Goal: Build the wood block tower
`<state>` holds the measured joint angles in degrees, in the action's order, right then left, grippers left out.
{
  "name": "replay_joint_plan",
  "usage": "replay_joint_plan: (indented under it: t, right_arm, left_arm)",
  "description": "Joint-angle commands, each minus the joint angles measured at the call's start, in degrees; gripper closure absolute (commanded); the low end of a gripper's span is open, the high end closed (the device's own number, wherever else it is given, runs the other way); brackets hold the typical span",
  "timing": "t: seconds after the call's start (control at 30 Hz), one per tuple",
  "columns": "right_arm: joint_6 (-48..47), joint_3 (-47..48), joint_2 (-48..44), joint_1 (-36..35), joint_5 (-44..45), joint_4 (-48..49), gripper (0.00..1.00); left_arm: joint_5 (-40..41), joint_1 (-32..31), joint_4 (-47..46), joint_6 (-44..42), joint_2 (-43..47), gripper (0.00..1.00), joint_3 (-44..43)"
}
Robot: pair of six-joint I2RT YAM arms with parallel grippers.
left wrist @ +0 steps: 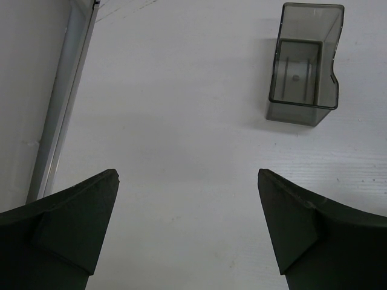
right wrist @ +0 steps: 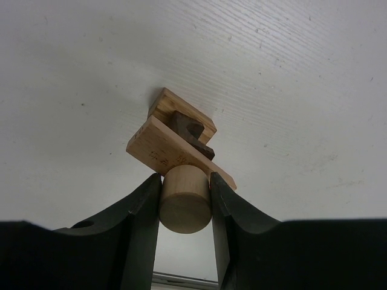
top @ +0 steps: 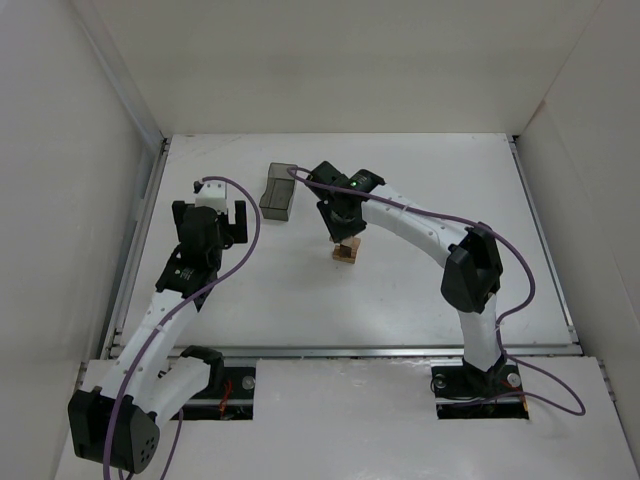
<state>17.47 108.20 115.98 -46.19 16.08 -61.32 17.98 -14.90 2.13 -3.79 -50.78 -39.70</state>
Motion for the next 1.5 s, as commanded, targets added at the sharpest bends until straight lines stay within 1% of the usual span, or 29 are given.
replay_joint_plan:
  t: [0.0,0.33,0.4,0.47,0.57,0.8,0.87,0.9,0.93,1.13,1.17,1.23,1.27,1.3,1.33,1.37,1.4,1.43,1.47]
  right_arm:
    - [-0.42,0.69,0.56,-0.04,1.06,1.73,0.59]
    - [-0.95,0.69,0.56,-0.04,2.12,2.26,0.59]
    - [-0.95,0.69,0.56,-0.04,2.12,2.26,0.58]
    - [-0.95,0.69,0.56,-0.04,2.12,2.26,0.54]
    - [-0.95,0.69,0.56,-0.04,2.12,2.26,0.51]
    - [-0.95,1.22,0.56,-0.04,1.59,2.26,0.50]
    - [-0.95,1.92,0.03,-0.04,1.59,2.26,0.50]
    - [-1.47,2.45,-0.58,-0.04,1.07,2.26,0.50]
    - [-1.48,3.23,-1.19,-0.04,1.06,2.26,0.50]
    - [-1.48,6.05,-3.92,-0.04,4.57,2.78,0.47]
    - [-0.70,6.05,-5.14,-0.04,5.45,2.78,0.47]
    - [0.71,6.06,-6.73,-0.04,6.59,3.49,0.47]
    - [1.41,6.06,-8.65,-0.04,7.21,4.18,0.44]
    - [3.68,5.18,-9.80,-0.04,9.39,4.80,0.41]
    - [5.19,4.31,-10.94,0.75,10.72,4.81,0.36]
    - [6.77,1.86,-13.39,0.76,11.86,4.81,0.31]
    - [9.83,0.18,-14.72,1.71,13.53,5.33,0.22]
    - [11.16,-1.75,-15.95,2.33,13.54,6.12,0.19]
    - [12.22,-6.20,-17.18,3.82,13.54,6.65,0.18]
  left_arm:
    - [-0.14,0.31,-0.99,0.28,1.30,0.01,0.68]
    - [-0.14,0.31,-0.99,0.28,1.30,0.01,0.68]
    - [-0.14,0.31,-0.99,0.28,1.30,0.01,0.68]
    - [-0.14,0.31,-0.99,0.28,1.30,0.01,0.68]
    - [-0.14,0.31,-0.99,0.28,1.30,0.01,0.68]
    - [-0.14,0.83,-0.99,0.28,1.30,0.01,0.68]
    - [-1.27,0.83,-0.99,0.28,1.30,0.01,0.68]
    - [-2.06,0.83,-0.99,-0.42,1.30,0.01,0.68]
    - [-4.51,0.83,-0.47,-0.43,1.30,0.01,0.68]
    - [-15.41,0.83,-0.46,-4.55,-0.27,0.02,-0.46]
    - [-18.73,0.83,-0.46,-5.08,-0.28,0.02,-0.46]
    - [-22.27,0.83,-0.98,-6.75,-0.90,0.02,-1.17]
    - [-24.55,0.83,-0.99,-7.45,-2.37,0.02,-1.69]
    - [-28.57,0.83,-0.99,-8.15,-3.00,0.02,-1.69]
    - [-30.00,0.83,-0.99,-8.16,-3.61,0.02,-2.30]
    - [-31.32,0.83,-0.99,-7.64,-4.92,0.02,-2.92]
    - [-33.34,0.31,-0.99,-7.63,-5.72,0.02,-2.92]
    - [-34.14,-0.22,-1.51,-7.63,-6.51,0.03,-3.53]
    - [-34.76,-0.74,-1.52,-7.02,-7.39,0.03,-4.24]
